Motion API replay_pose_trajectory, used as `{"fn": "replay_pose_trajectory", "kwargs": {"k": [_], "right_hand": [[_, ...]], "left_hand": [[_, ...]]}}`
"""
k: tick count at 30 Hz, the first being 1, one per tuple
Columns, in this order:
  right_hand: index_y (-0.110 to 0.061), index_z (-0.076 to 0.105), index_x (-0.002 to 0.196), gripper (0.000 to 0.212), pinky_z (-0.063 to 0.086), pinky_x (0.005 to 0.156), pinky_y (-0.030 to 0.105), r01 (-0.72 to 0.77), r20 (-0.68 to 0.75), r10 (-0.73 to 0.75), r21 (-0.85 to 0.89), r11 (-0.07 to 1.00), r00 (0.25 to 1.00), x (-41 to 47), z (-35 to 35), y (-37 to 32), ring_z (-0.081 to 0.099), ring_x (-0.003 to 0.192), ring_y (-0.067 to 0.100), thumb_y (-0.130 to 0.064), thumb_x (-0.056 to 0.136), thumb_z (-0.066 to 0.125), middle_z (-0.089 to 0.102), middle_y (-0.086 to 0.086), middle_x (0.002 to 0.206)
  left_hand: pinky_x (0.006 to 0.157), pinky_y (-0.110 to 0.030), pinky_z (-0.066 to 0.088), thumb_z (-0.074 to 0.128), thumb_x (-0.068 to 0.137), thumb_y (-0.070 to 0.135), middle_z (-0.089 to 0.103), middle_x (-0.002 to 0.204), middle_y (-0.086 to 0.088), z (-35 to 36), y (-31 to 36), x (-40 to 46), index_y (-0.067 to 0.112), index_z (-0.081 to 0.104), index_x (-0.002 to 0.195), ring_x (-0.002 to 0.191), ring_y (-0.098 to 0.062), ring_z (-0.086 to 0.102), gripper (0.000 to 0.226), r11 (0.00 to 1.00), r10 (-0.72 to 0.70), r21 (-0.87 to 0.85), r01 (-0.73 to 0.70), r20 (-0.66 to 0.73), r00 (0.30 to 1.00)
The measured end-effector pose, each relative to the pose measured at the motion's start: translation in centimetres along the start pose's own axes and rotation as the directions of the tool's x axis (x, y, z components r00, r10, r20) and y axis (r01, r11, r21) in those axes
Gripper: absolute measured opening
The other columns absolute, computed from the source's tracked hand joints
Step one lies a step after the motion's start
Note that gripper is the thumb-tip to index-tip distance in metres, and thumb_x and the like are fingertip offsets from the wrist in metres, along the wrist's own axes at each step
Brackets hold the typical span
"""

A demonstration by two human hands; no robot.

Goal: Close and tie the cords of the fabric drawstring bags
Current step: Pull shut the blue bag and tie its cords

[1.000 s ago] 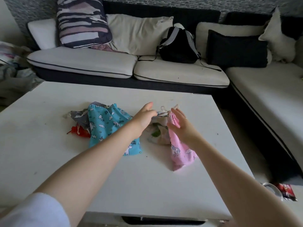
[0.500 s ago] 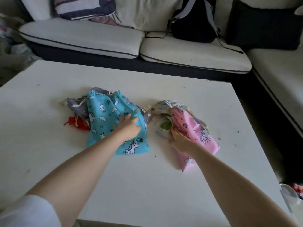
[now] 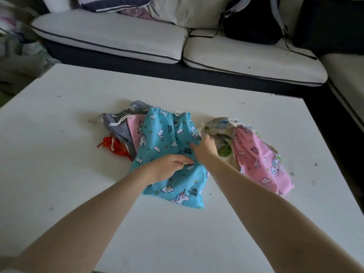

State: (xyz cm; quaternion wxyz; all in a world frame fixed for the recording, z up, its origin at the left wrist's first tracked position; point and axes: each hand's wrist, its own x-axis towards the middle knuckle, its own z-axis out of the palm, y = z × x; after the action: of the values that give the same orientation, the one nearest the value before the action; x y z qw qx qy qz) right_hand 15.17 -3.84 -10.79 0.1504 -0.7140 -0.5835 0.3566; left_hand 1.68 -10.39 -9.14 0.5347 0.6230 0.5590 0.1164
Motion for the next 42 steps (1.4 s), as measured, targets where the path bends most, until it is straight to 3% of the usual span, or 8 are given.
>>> {"fn": "replay_pose_trajectory", "kwargs": {"k": [11,14,16,20,24,28,38,42], "right_hand": [[-0.016,0.062,0.098,0.014,0.052,0.079,0.037,0.062,0.036,-0.052,-0.36,0.931,0.998,-0.6,-0.1,1.4,0.057,0.098,0.027,-0.022,0.086,0.058,0.059,0.01,0.107],[-0.007,0.059,0.103,0.019,0.053,0.082,0.04,-0.022,0.032,0.01,0.384,0.923,0.999,-2.2,-2.6,1.7,0.06,0.089,0.024,-0.018,0.093,0.048,0.063,0.016,0.109],[-0.004,0.056,0.105,0.019,0.054,0.084,0.041,-0.139,0.154,0.01,0.862,0.488,0.988,-3.1,-4.8,2.2,0.065,0.083,0.023,-0.012,0.096,0.041,0.068,0.015,0.1],[-0.005,0.061,0.102,0.024,0.054,0.085,0.041,-0.141,0.121,0.095,0.96,0.241,0.988,-4.1,-7.5,2.8,0.065,0.084,0.028,-0.012,0.094,0.039,0.07,0.013,0.089],[-0.014,0.068,0.095,0.032,0.056,0.074,0.035,-0.194,0.165,0.11,0.918,0.347,0.98,-5.0,-9.6,2.5,0.07,0.081,0.023,-0.043,0.085,0.06,0.074,0.009,0.089],[-0.007,0.063,0.1,0.013,0.056,0.063,0.035,-0.141,0.119,0.076,0.849,0.509,0.99,-5.1,-9.4,2.3,0.068,0.072,0.024,-0.009,0.087,0.059,0.07,0.012,0.084],[-0.021,0.067,0.092,0.033,0.056,0.065,0.029,-0.074,0.216,-0.268,0.887,0.456,0.939,-6.6,-7.9,1.4,0.069,0.074,0.019,-0.005,0.095,0.038,0.074,0.002,0.08],[-0.023,0.07,0.076,0.048,0.052,0.074,0.034,-0.022,0.183,-0.353,0.909,0.416,0.918,-8.5,-8.8,0.4,0.066,0.075,0.021,0.004,0.092,0.034,0.072,0.005,0.083]], "left_hand": [[0.101,-0.016,0.026,0.035,0.097,0.01,0.054,0.133,0.011,1.4,0.9,-2.0,0.024,0.054,0.127,0.118,0.002,0.044,0.038,0.998,0.056,0.002,-0.058,0.187,0.981],[0.099,-0.023,0.038,0.04,0.095,0.008,0.062,0.118,0.007,1.4,1.5,-2.1,0.021,0.063,0.112,0.114,-0.008,0.054,0.031,0.978,0.15,-0.135,-0.157,-0.063,0.987],[0.091,-0.023,0.043,0.036,0.094,-0.001,0.063,0.11,0.001,0.7,1.8,-1.6,0.015,0.062,0.106,0.106,-0.016,0.058,0.033,0.958,0.206,-0.111,-0.265,-0.378,0.903],[0.08,-0.026,0.043,0.036,0.091,-0.005,0.057,0.106,-0.005,-0.9,0.6,0.4,0.009,0.054,0.115,0.091,-0.016,0.053,0.033,0.975,0.212,0.106,-0.198,-0.721,0.66],[0.061,-0.03,0.045,0.034,0.096,0.008,0.056,0.082,-0.007,0.7,-0.6,2.1,0.009,0.055,0.106,0.072,-0.021,0.05,0.024,0.916,0.107,0.393,0.078,-0.426,0.898],[0.115,-0.049,0.019,0.04,0.096,0.026,0.018,0.154,-0.01,1.7,-2.5,3.4,0.024,0.004,0.149,0.141,-0.035,0.015,0.064,0.759,0.063,0.65,0.048,-0.146,0.987],[0.113,-0.046,0.025,0.028,0.093,0.056,0.024,0.151,-0.019,-4.5,-5.8,0.2,0.022,0.018,0.144,0.136,-0.034,0.03,0.062,0.794,-0.187,0.466,0.39,-0.423,0.887],[0.102,-0.043,0.038,0.017,0.094,0.059,0.044,0.14,-0.016,-1.6,3.7,-3.3,0.015,0.053,0.123,0.118,-0.031,0.052,0.064,0.956,-0.156,-0.288,0.052,-0.351,0.923]]}}
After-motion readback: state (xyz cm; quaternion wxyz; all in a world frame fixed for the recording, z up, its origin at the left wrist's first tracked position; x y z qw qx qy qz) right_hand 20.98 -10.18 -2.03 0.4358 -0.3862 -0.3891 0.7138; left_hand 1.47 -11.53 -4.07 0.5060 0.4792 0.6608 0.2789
